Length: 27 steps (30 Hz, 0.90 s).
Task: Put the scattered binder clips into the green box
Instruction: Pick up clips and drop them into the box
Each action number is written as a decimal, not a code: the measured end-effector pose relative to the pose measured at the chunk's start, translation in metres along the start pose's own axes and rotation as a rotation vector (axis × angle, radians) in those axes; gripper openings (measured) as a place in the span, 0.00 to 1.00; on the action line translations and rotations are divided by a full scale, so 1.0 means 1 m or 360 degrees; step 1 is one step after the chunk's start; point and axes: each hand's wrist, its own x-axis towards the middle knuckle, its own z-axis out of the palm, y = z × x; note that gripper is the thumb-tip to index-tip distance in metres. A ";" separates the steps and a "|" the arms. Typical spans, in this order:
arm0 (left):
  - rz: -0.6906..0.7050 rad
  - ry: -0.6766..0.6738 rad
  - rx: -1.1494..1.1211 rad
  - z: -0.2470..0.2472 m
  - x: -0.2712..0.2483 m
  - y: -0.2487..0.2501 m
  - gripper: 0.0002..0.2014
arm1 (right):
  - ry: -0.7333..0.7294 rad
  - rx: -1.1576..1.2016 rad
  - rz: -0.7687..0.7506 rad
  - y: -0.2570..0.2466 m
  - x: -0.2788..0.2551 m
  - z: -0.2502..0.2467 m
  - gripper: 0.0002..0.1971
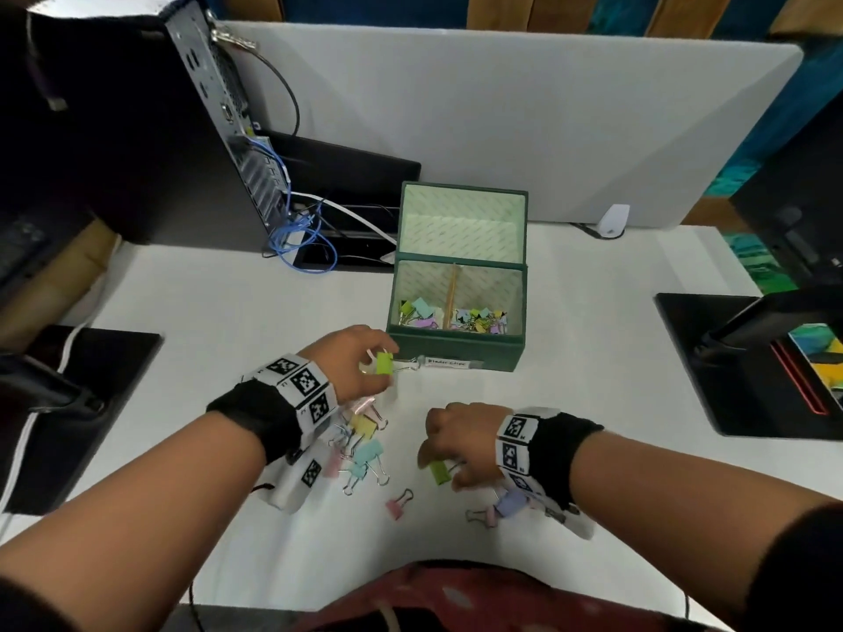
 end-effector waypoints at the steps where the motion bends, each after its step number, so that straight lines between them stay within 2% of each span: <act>1: -0.0022 0.0055 -0.0031 -0.004 -0.001 -0.001 0.19 | 0.0019 -0.0013 0.0004 0.000 0.002 0.000 0.24; 5: -0.0059 0.0192 -0.0089 -0.017 -0.002 -0.004 0.17 | 0.0084 0.0072 0.0127 0.007 0.003 -0.008 0.13; 8: -0.0090 0.0249 -0.0132 -0.023 0.000 -0.003 0.14 | 0.0126 0.0249 0.0227 0.017 0.000 -0.019 0.12; 10: -0.0106 0.0285 -0.0151 -0.027 0.004 -0.002 0.13 | 0.0251 0.0442 0.0267 0.023 -0.005 -0.033 0.10; 12: -0.0124 0.0300 -0.0153 -0.030 0.009 0.001 0.14 | 0.0488 0.0726 0.0354 0.026 -0.012 -0.054 0.08; 14: -0.0142 0.0314 -0.0161 -0.032 0.016 0.005 0.14 | 0.0836 0.1022 0.0506 0.028 -0.014 -0.074 0.06; 16: -0.0155 0.0336 -0.0222 -0.034 0.024 0.011 0.12 | 0.1159 0.1270 0.0691 0.031 -0.012 -0.092 0.06; 17: -0.0162 0.0347 -0.0264 -0.034 0.029 0.014 0.10 | 0.1247 0.1366 0.0779 0.033 -0.011 -0.099 0.06; 20: -0.0193 0.0373 -0.0297 -0.034 0.039 0.021 0.07 | 0.1246 0.1493 0.0896 0.038 -0.006 -0.106 0.11; 24: -0.0230 0.0378 -0.0292 -0.033 0.049 0.027 0.09 | 0.1263 0.1557 0.0827 0.045 -0.008 -0.094 0.12; 27: -0.0207 0.0363 -0.0255 -0.033 0.056 0.033 0.11 | 0.1146 0.1441 0.0741 0.047 -0.015 -0.080 0.10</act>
